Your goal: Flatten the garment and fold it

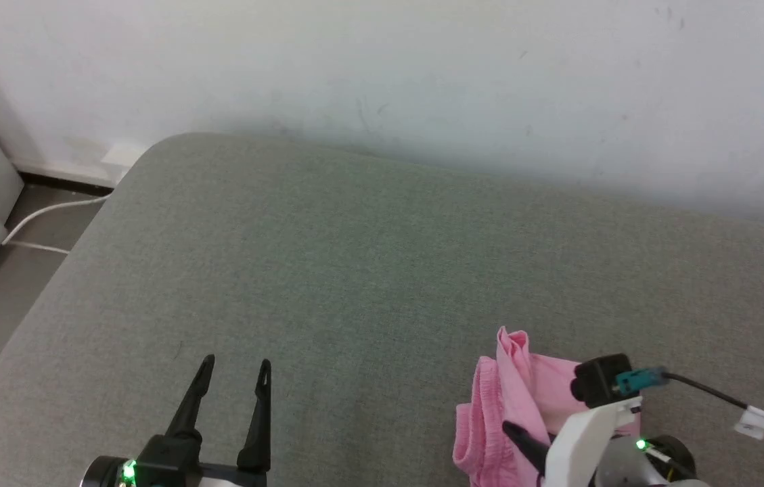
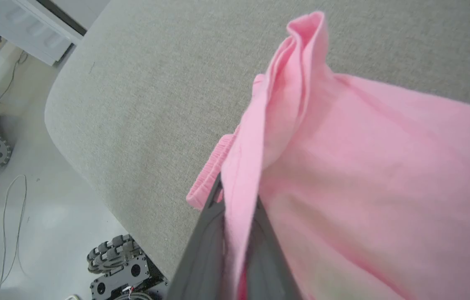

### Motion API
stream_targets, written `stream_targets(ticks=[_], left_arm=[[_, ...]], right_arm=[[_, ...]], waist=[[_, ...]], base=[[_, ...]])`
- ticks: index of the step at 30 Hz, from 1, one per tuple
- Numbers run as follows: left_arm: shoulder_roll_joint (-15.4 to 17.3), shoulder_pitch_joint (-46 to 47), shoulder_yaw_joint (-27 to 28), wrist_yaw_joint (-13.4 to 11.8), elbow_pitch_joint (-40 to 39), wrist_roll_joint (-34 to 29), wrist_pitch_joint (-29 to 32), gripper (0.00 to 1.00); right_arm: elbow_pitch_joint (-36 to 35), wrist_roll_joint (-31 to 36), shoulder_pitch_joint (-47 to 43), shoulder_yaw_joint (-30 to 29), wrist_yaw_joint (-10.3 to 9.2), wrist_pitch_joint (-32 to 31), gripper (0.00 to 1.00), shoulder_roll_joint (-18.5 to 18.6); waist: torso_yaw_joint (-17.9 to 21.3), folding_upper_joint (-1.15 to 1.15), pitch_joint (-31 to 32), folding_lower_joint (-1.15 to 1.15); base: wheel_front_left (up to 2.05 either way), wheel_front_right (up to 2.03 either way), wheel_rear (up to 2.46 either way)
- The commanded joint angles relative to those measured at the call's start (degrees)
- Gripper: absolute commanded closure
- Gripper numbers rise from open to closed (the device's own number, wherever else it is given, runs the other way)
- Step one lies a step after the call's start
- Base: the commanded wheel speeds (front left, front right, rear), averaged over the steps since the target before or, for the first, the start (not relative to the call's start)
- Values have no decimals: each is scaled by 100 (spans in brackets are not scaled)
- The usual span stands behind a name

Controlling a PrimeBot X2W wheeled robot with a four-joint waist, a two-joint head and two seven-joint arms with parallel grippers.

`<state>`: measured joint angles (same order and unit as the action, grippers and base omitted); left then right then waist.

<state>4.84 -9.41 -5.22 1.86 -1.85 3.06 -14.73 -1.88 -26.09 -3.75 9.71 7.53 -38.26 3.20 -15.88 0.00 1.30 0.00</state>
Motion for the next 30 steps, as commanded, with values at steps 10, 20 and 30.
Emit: stream_targets(ticks=[10,20,30], left_arm=[[-64,150,-77,85,112,-71,-27,0],[-85,177,-37,57,207,-61,-27,0],[-101,109,74,53,161,23,-27,0]], right_arm=[[1485,328,591,874,-4,661,0,22],[1771,-67,1021,1557,-4,1193,0,457],[999,325,1535,1242,-4,1698,0,1484]], waist=[[-265,0,-185,0],[-18,0,-80,0],[576,0,142,0]], base=[[0,0,0],[0,0,0],[0,0,0]])
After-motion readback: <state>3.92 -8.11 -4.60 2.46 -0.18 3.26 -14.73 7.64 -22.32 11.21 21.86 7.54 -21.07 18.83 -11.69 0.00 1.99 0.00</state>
